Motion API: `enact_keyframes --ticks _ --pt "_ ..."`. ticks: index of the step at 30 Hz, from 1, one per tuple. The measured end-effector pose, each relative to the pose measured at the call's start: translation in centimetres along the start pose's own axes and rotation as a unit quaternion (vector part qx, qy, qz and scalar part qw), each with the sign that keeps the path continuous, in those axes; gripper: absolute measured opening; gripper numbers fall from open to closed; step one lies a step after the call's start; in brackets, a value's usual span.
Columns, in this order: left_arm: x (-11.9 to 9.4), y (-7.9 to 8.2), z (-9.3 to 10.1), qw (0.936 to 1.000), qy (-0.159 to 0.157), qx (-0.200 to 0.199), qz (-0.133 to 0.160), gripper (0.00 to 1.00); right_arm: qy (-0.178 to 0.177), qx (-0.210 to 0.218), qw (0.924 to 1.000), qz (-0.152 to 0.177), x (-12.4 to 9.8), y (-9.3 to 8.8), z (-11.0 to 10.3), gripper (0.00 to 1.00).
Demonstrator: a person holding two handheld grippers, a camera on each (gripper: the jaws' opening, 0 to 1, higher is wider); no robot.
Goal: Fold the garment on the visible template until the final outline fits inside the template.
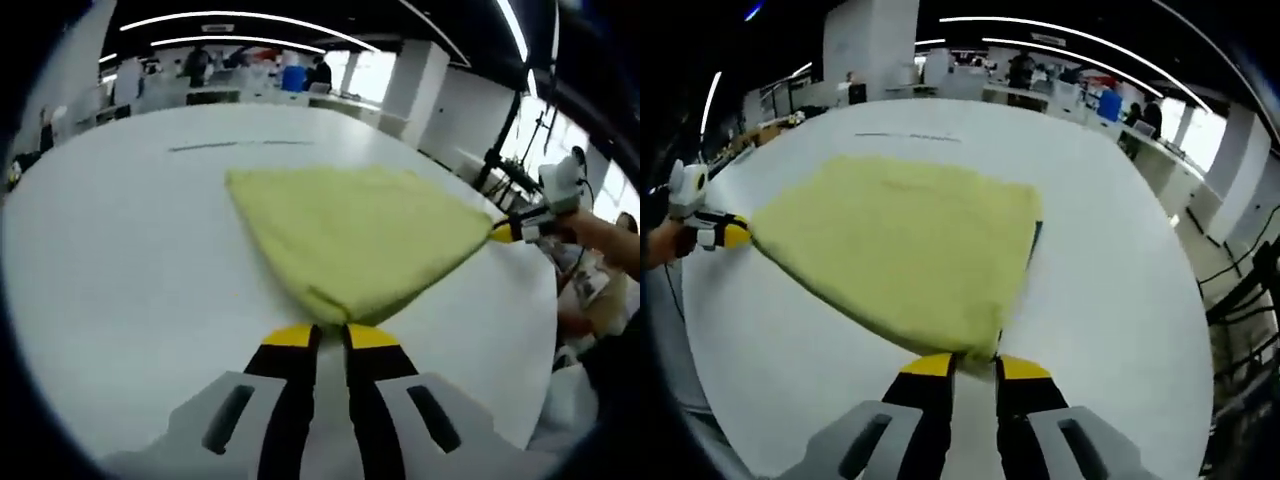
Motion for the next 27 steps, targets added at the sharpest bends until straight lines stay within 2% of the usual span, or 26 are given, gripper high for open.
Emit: enact_keyframes --ticks 6,9,14,17,24,27 --pt "-0.11 -0.01 -0.04 1.0 0.005 0.0 0.002 0.0 -0.019 0.021 0.9996 -0.001 0.23 -0.24 0.08 0.07" --pt "-0.3 0.11 -0.16 0.9996 0.002 -0.016 0.022 0.0 -0.025 0.034 0.9991 0.0 0.22 -0.28 0.05 0.06" --pt "-0.5 0.41 -0.03 0.9994 -0.006 -0.015 0.031 0.05 -0.026 0.036 0.999 -0.001 0.2 -0.4 -0.07 0.05" --pt "-0.67 0.49 0.13 0.9993 -0.013 -0.015 0.033 0.07 -0.02 0.035 0.9992 -0.002 0.14 -0.44 -0.18 0.0" --pt "-0.93 0.46 0.34 0.9988 -0.022 -0.023 0.036 0.12 -0.016 0.036 0.9992 -0.003 0.05 -0.48 -0.33 0.0" --pt "-0.9 0.5 0.44 0.9987 -0.026 -0.025 0.038 0.1 -0.017 0.038 0.9991 -0.004 0.11 -0.44 -0.24 0.0"
Point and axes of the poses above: the point that each gripper's makers call its tool centre point, and the gripper's own axes: x roughly forward along the fingers, z roughly to its right, y roughly out of its top, the point moved 9 cm from there along -x, roughly backward along the fingers, and after that the axes turned 11 degrees about -y, right-handed, at the moved point
